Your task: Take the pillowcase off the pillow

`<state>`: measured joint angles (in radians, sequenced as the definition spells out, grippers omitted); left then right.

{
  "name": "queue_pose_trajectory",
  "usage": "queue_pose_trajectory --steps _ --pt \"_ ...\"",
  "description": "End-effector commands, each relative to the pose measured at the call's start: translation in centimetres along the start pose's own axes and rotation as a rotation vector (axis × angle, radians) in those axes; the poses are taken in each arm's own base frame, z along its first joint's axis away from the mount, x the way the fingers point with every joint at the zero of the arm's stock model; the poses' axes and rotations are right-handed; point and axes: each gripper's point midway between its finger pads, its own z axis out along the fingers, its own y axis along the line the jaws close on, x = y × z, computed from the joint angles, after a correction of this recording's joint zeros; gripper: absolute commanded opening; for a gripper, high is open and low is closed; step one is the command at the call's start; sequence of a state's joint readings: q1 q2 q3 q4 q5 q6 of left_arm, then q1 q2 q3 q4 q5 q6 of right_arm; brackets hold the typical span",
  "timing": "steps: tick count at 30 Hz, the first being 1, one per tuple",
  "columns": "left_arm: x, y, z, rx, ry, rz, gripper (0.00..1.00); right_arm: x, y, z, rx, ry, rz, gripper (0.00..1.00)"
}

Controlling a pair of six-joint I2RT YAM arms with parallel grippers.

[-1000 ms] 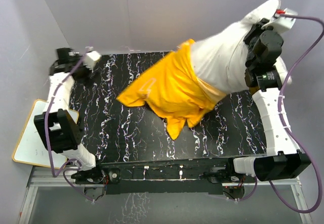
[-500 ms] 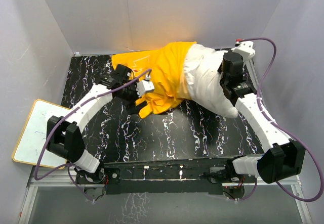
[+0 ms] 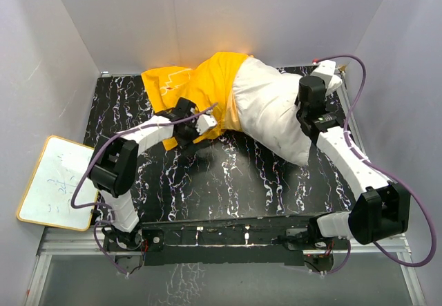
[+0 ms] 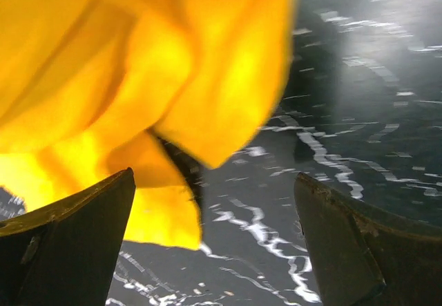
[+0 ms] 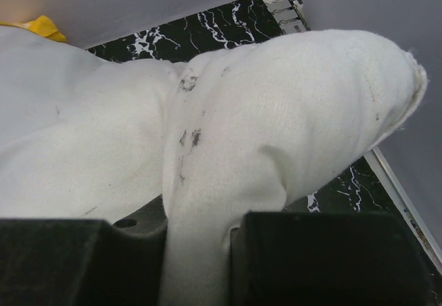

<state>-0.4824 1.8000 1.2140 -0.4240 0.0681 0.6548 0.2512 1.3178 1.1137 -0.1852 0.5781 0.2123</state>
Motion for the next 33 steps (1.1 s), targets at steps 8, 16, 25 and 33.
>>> queue_pose_trajectory --steps 8,16,25,33 --pt "2.1 7.6 -1.6 -0.238 -0.082 -0.208 0.97 -4.5 1.6 0.9 -0.12 -0.107 0.078 0.08" --pt "1.0 8.0 1.3 -0.052 -0.147 -0.4 0.97 -4.3 3.5 0.5 -0.226 -0.082 0.075 0.08" --pt "2.6 8.5 4.3 0.008 -0.119 -0.371 0.84 -5.3 8.2 -1.1 -0.503 -0.089 0.065 0.08" --pt "9.3 11.7 0.6 -0.145 -0.021 -0.387 0.0 -10.0 6.9 -0.3 -0.46 -0.147 0.203 0.08"
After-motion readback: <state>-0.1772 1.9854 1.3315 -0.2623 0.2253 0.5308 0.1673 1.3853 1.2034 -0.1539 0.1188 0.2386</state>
